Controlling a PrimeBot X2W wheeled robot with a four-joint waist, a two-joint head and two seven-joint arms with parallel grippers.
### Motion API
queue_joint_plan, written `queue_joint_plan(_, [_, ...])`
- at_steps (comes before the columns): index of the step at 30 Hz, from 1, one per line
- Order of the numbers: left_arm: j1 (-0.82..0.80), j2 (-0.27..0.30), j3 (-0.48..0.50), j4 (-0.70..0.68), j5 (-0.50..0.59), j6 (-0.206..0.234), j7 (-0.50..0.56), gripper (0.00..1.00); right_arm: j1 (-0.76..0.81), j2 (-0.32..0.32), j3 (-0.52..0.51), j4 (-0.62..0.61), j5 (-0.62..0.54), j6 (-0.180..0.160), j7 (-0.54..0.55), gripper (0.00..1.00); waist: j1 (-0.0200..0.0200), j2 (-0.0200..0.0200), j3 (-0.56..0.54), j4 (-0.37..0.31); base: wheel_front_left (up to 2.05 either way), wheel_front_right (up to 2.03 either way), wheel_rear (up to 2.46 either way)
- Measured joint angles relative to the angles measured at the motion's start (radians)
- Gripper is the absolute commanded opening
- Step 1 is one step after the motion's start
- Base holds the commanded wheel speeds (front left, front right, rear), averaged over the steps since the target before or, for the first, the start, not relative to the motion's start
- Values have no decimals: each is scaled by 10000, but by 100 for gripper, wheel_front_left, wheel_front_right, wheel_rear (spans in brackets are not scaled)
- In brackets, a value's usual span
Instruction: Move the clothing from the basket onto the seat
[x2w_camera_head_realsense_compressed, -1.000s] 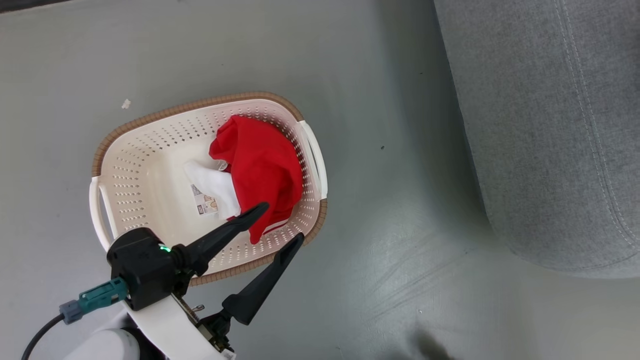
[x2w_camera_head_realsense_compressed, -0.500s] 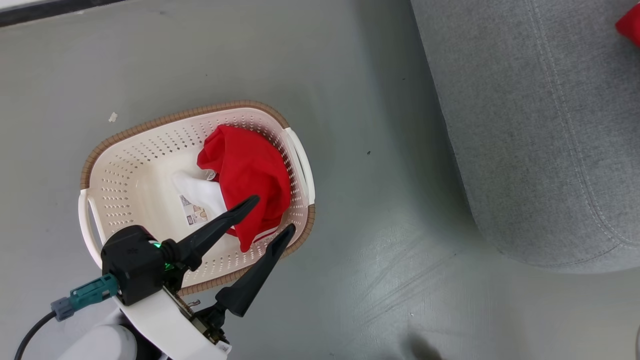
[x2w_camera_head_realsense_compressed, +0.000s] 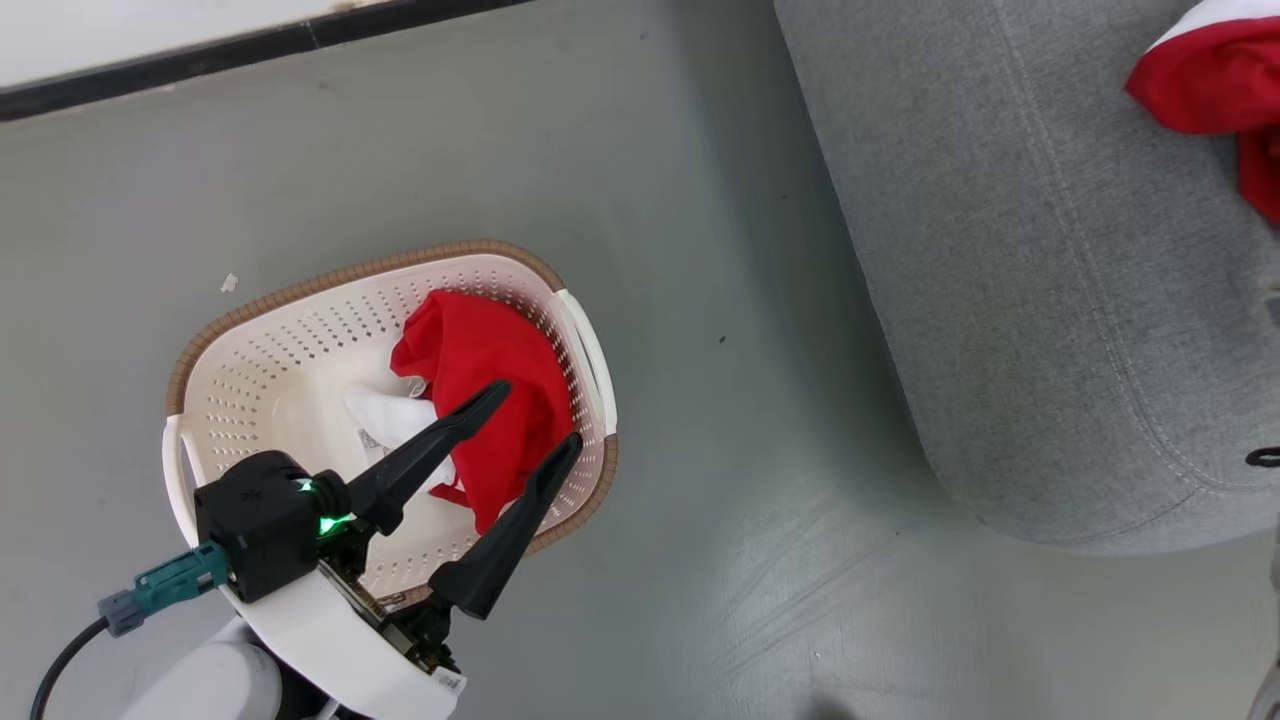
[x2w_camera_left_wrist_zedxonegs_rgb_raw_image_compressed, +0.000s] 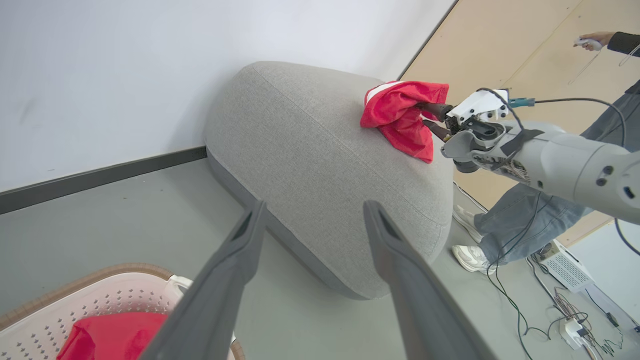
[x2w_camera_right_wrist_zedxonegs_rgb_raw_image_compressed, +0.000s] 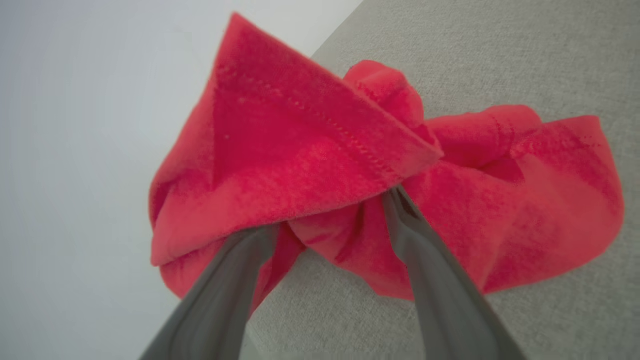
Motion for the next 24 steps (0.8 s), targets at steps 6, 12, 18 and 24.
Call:
queue_joint_plan(6, [0, -86, -2, 242, -25, -42, -140, 100, 499, 213, 502, -236, 75, 0, -102, 100, 0, 0, -341, -105, 0, 0, 0])
queue_joint_plan(12, [1, -228, 31, 587, -102, -67, -353, 100, 1075, 313, 1124, -700, 247, 0, -299, 100, 0, 0, -746, -189, 0, 0, 0])
queue_joint_plan(18, [38, -255, 245, 1047, -171, -59, -623, 100, 1703, 506, 2023, -1179, 414, -2, -437, 100, 0, 0, -1207, -227, 0, 0, 0])
queue_joint_plan(24, [151, -343, 445, 1450, -171, 59, -951, 100, 2299, 614, 3219, -1705, 401, 0, -612, 100, 0, 0, -1696, -185, 0, 0, 0])
